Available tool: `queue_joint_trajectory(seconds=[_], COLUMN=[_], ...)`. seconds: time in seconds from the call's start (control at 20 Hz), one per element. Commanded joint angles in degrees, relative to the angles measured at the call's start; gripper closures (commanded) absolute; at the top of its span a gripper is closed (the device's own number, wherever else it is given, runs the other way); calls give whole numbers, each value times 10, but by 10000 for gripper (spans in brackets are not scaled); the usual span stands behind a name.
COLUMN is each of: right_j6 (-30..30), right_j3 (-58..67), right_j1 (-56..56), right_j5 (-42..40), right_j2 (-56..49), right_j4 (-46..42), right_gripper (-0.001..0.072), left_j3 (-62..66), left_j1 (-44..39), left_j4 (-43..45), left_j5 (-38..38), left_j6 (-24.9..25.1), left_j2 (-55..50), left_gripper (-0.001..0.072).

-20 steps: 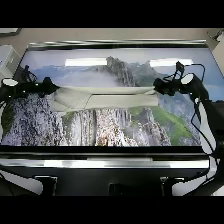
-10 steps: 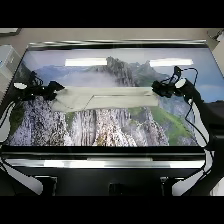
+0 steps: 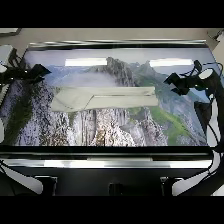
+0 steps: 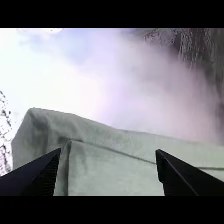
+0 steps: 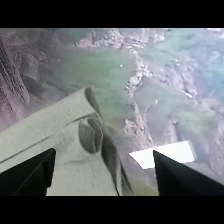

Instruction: Fold the clothes and pants, and hang the long-sleeved shirts on hangers.

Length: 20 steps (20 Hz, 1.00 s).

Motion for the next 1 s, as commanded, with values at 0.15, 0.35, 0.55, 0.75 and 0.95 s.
queue_joint_trajectory(seconds=[0.15,0.35,0.55,0.75,0.95], right_j6=[-50,-55,-55,-55,-52], right_j3=[11,11,11,11,11], right_j1=[-12,5,6,12,12], right_j5=[104,75,75,77,63], right_j2=[-57,-80,-97,-118,-125], right_j4=[131,133,133,135,134], right_gripper=[0,0,0,0,4], left_j3=[54,54,53,53,53], left_j1=[-42,-66,-76,-80,-80], left_j4=[199,203,203,203,203], left_j5=[-144,-155,-176,-177,-177], left_j6=[-89,-89,-89,-89,-89], left_j2=[86,116,119,119,119], left_gripper=[-7,-6,-7,-7,-7])
